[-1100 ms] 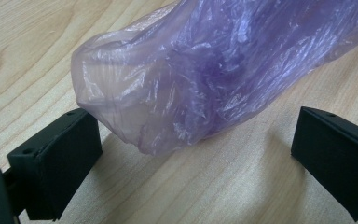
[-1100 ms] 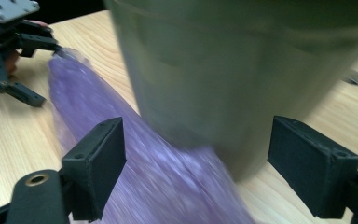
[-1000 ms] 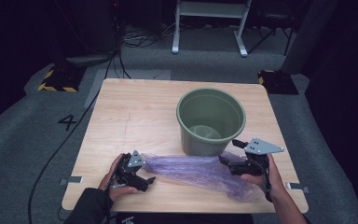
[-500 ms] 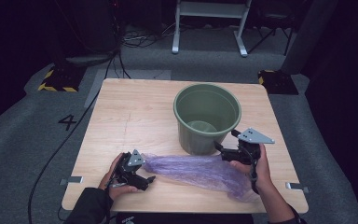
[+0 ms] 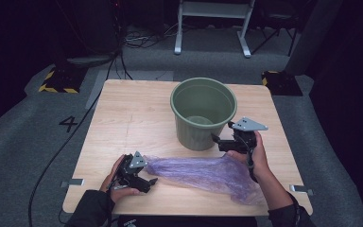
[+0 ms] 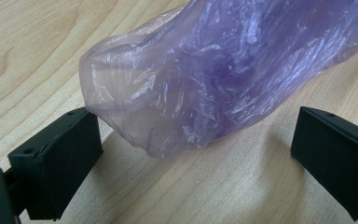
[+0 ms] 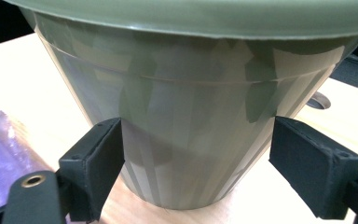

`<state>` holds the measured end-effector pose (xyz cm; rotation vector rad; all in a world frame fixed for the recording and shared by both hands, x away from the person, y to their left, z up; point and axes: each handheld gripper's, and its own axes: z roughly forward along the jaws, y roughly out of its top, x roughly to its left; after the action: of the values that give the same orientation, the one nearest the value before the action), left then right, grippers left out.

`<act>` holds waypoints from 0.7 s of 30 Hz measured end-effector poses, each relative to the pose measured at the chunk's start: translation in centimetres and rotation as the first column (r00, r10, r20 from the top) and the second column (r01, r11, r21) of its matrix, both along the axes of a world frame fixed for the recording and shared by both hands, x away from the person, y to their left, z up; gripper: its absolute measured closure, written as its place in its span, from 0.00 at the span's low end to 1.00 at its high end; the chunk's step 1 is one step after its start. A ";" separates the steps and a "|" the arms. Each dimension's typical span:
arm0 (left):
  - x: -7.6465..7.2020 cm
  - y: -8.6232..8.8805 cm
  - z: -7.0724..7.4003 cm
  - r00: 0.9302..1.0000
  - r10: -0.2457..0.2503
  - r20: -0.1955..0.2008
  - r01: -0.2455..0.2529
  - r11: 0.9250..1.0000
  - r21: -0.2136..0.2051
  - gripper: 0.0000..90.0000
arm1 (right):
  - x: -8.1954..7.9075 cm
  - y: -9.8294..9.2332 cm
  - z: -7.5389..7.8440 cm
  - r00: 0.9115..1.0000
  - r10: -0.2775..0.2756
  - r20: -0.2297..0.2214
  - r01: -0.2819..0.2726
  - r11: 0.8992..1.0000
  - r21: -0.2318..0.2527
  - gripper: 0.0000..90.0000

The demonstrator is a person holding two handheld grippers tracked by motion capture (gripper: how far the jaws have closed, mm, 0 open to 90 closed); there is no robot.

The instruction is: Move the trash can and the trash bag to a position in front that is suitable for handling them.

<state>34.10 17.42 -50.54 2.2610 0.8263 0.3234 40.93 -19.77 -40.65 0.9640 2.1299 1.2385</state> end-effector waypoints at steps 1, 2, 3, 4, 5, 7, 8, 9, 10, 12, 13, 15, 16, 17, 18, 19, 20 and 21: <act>0.0 0.0 0.0 1.000 0.000 0.000 0.000 1.000 0.000 0.01 | 0.5 0.1 0.1 1.000 0.003 -0.007 -0.003 1.000 0.007 0.20; 0.0 0.0 0.0 1.000 0.000 0.000 0.000 1.000 0.000 0.02 | 0.7 0.2 0.2 1.000 0.002 -0.011 -0.002 1.000 0.007 0.19; 0.0 0.0 0.0 1.000 0.000 0.000 0.000 1.000 0.000 0.01 | 0.8 0.3 0.2 1.000 0.003 -0.008 -0.003 1.000 0.002 0.19; 0.0 0.0 0.0 1.000 0.000 0.000 0.000 1.000 0.000 0.01 | 0.8 0.3 0.2 1.000 0.003 -0.008 -0.003 1.000 0.002 0.19; 0.0 0.0 0.0 1.000 0.001 0.001 -0.001 1.000 0.000 0.01 | 1.1 0.4 0.4 1.000 -0.002 -0.002 0.002 1.000 0.004 0.19; 0.1 0.0 0.0 1.000 0.000 0.001 0.000 1.000 -0.001 0.01 | 1.5 0.5 0.5 1.000 -0.007 -0.004 0.007 1.000 0.004 0.19; 0.1 0.0 0.0 1.000 0.000 0.000 0.000 1.000 0.000 0.01 | 1.6 0.7 0.5 1.000 -0.006 -0.005 0.006 1.000 0.005 0.19; 0.1 0.0 0.0 1.000 0.000 0.000 0.000 1.000 0.000 0.01 | 1.8 0.8 0.5 1.000 -0.007 -0.006 0.007 1.000 0.002 0.20; 0.1 0.0 0.0 1.000 0.000 0.000 0.000 1.000 0.000 0.01 | 1.9 0.9 0.6 1.000 -0.007 -0.007 0.007 1.000 0.001 0.20; 0.1 0.0 0.0 1.000 0.000 0.001 0.000 1.000 0.000 0.01 | 1.8 1.0 0.6 1.000 -0.006 -0.011 0.006 1.000 0.002 0.20; 0.1 0.0 0.0 1.000 0.000 0.001 0.000 1.000 0.000 0.01 | 1.7 0.9 0.7 1.000 0.003 -0.015 -0.003 1.000 0.000 0.22; 0.1 0.0 0.0 1.000 0.001 0.000 -0.001 1.000 0.000 0.01 | 0.6 0.3 0.8 0.999 0.036 -0.012 -0.036 0.999 -0.031 0.23; 0.1 0.0 0.0 1.000 0.001 0.000 -0.001 1.000 0.000 0.01 | 0.6 0.3 0.8 0.999 0.036 -0.012 -0.036 0.999 -0.031 0.23; 0.1 0.0 0.0 1.000 0.001 0.001 -0.001 1.000 0.000 0.02 | -0.8 -0.6 0.7 0.997 0.081 -0.014 -0.082 0.995 -0.064 0.24; 0.1 0.0 0.0 1.000 0.001 0.001 -0.001 1.000 0.000 0.02 | -0.8 -0.6 0.7 0.997 0.081 -0.014 -0.082 0.995 -0.064 0.24; 0.1 0.0 0.0 1.000 0.001 0.001 -0.001 1.000 0.000 0.02 | -1.6 -1.2 0.5 0.995 0.098 -0.019 -0.099 0.992 -0.079 0.25; 0.1 0.0 0.0 1.000 0.002 0.001 -0.002 1.000 0.000 0.02 | -3.2 -2.7 0.0 0.990 0.132 -0.039 -0.135 0.987 -0.088 0.26; 0.1 0.0 0.0 1.000 0.003 0.001 -0.003 1.000 0.002 0.02 | -4.0 -3.5 -0.3 0.989 0.142 -0.051 -0.146 0.985 -0.088 0.26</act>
<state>34.16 17.40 -50.53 2.2612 0.8294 0.3262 36.91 -23.29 -40.95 0.8180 2.3046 1.1850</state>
